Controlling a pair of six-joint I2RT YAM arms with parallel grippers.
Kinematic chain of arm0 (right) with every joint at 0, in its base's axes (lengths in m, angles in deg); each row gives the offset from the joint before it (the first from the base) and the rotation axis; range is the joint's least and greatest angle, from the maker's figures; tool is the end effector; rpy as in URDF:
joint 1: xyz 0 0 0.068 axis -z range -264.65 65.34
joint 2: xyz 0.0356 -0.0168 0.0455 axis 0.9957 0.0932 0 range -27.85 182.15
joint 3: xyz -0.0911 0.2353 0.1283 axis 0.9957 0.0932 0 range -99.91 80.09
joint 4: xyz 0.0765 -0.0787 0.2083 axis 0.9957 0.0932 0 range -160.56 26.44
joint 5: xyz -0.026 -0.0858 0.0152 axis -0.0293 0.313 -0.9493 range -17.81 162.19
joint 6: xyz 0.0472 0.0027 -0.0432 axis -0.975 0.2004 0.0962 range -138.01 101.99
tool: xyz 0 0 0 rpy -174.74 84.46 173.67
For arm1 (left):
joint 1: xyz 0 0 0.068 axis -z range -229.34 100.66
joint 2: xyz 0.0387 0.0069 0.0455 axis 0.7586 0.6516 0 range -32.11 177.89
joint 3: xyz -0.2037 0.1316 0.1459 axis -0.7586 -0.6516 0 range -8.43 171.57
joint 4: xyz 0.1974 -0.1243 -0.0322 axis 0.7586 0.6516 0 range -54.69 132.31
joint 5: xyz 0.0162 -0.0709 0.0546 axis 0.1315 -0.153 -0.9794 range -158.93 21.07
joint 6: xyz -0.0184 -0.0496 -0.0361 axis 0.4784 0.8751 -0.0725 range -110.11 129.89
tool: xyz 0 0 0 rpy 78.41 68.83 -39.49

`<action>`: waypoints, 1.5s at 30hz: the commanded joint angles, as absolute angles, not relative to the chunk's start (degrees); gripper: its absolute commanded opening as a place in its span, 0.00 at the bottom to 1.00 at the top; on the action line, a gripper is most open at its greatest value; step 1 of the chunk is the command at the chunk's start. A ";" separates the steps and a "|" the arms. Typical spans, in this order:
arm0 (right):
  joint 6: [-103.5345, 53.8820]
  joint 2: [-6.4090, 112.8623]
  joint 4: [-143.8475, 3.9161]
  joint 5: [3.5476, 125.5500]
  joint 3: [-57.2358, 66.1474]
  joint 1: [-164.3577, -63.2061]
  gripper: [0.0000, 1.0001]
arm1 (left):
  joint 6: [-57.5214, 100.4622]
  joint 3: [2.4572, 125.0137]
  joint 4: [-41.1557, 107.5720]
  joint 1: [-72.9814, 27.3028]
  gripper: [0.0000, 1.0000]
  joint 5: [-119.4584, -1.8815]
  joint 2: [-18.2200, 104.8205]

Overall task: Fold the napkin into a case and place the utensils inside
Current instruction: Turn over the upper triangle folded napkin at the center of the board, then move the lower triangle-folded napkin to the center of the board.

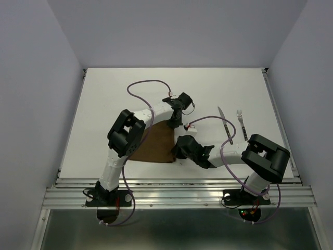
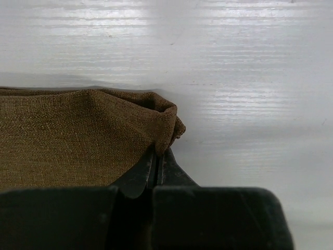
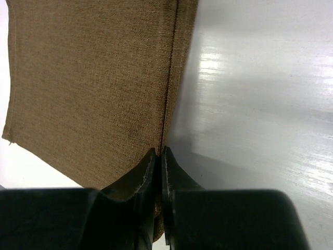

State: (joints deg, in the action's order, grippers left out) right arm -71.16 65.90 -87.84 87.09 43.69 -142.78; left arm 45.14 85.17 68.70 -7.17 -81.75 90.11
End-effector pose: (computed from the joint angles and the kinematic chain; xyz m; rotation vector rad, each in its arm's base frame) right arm 0.1687 0.2472 0.1586 0.0409 2.3514 0.7288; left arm 0.3357 -0.2893 0.1864 0.0849 2.6176 -0.1786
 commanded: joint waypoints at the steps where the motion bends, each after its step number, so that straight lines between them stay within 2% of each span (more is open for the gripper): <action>1: -69.60 64.96 -82.34 80.54 46.60 -144.60 0.13 | 46.19 91.58 59.83 -7.94 0.00 -94.51 91.64; 9: -70.04 61.72 -81.55 81.68 48.44 -144.60 0.45 | 46.28 93.25 60.89 -6.89 0.00 -93.72 94.54; 12: -70.83 56.97 -79.01 84.92 50.20 -144.60 0.50 | 45.84 93.78 60.80 -6.89 0.00 -92.58 94.98; 13: -71.01 55.57 -78.22 85.80 50.64 -144.60 0.51 | 45.66 93.87 60.80 -6.89 0.00 -92.31 95.24; 16: -71.80 48.81 -74.44 88.87 52.74 -143.99 0.53 | 45.31 94.13 60.89 -6.80 0.08 -91.17 95.77; 19: -72.94 41.69 -70.56 91.52 54.68 -143.28 0.54 | 44.96 94.22 60.89 -6.71 0.23 -90.20 96.21; 20: -73.20 39.93 -68.12 91.96 55.12 -142.49 0.54 | 44.87 94.22 60.89 -6.71 0.32 -90.11 96.21; 23: -74.52 33.68 -63.45 93.81 56.62 -140.65 0.55 | 44.61 94.31 60.89 -6.71 0.49 -89.59 96.21; 26: -75.32 29.02 -60.11 94.51 57.67 -139.15 0.55 | 44.43 94.22 60.80 -6.62 0.61 -89.41 95.43; 28: -75.49 27.34 -58.26 94.43 57.85 -137.48 0.55 | 44.34 94.22 60.80 -6.62 0.65 -89.24 94.72; 36: -70.32 34.28 -56.67 90.12 52.94 -130.98 0.53 | 43.20 95.19 61.33 -6.62 0.66 -89.06 87.88; 41: -65.57 39.72 -56.94 84.59 44.79 -123.70 0.50 | 42.41 94.66 61.68 -6.62 0.66 -87.92 83.13; 45: -59.60 50.15 -57.99 77.57 36.36 -120.52 0.55 | 43.11 89.94 61.94 -7.94 0.63 -86.60 77.60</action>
State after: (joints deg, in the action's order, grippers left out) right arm -66.22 43.34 -56.17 84.24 44.52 -122.92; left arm 43.36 92.32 61.42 -7.01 -86.93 86.02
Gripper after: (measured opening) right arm 0.517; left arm 0.647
